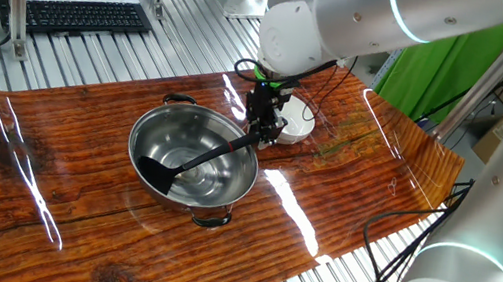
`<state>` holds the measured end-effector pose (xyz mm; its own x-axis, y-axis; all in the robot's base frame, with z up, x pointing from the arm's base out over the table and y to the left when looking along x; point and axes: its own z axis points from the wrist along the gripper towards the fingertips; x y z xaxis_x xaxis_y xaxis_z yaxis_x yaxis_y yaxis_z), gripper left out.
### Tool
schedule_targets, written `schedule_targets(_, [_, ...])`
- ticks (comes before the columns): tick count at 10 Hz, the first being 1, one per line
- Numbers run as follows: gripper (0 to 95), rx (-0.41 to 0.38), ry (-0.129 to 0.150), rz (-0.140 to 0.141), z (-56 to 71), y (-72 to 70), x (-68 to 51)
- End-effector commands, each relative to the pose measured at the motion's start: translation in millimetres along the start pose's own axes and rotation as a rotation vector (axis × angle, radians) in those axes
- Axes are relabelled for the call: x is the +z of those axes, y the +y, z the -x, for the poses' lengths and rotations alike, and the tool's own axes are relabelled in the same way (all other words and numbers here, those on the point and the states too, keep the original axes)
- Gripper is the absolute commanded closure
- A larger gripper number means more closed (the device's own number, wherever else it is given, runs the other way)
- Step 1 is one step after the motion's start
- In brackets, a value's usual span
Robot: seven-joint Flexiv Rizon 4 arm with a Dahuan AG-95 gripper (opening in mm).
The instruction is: Scoop water with a large spoon from one bowl to another
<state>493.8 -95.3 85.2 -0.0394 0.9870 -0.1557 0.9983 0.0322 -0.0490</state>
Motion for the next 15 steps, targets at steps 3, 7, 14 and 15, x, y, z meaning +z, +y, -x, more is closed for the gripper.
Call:
schedule_targets(3, [76.0, 0.001, 0.005, 0.001, 0.0, -0.6, 0.0])
schedule_targets(7, [95.0, -0.002, 0.005, 0.001, -0.3, -0.5, 0.7])
schedule_targets(14, [95.0, -0.01, -0.003, 0.002, -1.5, -0.5, -0.7])
schedule_targets(15, [95.0, -0.011, -0.003, 0.002, -1.9, -0.7, -2.0])
